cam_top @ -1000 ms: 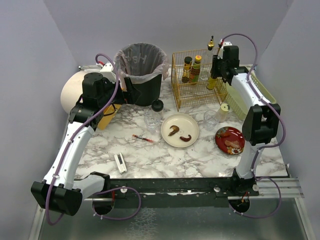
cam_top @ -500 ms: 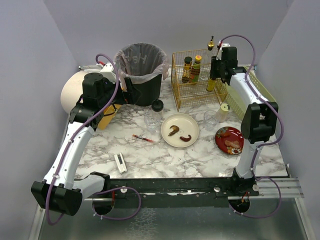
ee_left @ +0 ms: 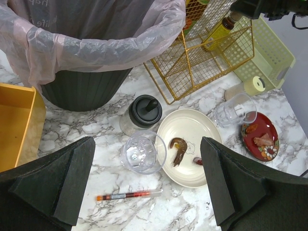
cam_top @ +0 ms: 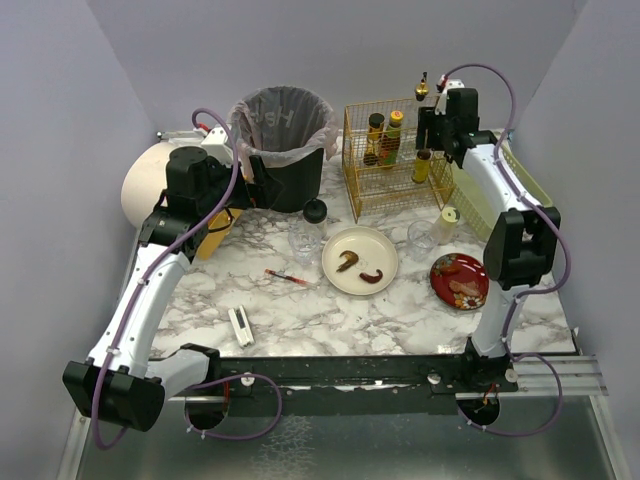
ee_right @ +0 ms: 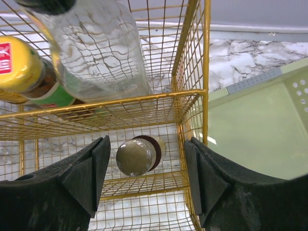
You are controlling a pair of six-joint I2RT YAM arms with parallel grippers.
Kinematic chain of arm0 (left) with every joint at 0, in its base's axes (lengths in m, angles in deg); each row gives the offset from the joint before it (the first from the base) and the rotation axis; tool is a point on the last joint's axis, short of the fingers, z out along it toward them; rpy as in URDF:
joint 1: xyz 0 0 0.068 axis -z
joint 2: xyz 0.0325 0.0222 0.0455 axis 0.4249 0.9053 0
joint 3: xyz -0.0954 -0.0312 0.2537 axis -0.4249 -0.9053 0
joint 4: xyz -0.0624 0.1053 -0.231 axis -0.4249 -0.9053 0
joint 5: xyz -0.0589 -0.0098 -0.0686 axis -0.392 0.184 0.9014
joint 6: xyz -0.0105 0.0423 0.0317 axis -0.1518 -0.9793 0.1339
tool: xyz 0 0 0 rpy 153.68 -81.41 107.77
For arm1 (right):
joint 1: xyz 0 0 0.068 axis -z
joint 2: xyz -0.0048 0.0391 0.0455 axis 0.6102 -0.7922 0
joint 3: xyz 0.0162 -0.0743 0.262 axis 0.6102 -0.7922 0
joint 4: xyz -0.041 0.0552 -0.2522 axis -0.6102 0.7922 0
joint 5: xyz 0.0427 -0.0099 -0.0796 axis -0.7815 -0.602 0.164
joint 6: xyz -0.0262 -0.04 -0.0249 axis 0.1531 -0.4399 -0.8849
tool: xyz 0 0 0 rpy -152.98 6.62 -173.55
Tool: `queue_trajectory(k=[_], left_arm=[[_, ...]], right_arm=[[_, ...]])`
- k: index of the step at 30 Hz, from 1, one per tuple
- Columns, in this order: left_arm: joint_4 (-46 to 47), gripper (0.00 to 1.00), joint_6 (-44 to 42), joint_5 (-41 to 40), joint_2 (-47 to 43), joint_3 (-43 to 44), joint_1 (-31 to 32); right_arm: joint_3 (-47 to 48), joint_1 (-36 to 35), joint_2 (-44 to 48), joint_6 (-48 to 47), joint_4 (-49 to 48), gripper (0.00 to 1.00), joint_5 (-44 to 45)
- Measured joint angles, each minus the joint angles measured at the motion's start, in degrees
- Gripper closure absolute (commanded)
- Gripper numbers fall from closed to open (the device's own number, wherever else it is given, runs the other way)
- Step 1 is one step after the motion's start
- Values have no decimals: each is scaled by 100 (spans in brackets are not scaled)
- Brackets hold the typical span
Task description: Clear the kitchen counter
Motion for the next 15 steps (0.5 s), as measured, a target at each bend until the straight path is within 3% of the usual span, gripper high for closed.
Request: queue_trajectory(k=[15], left_arm=[[264, 1, 245, -2, 269, -76, 0]], right_arm=[[-1038, 0, 2048, 951, 160, 22, 15]])
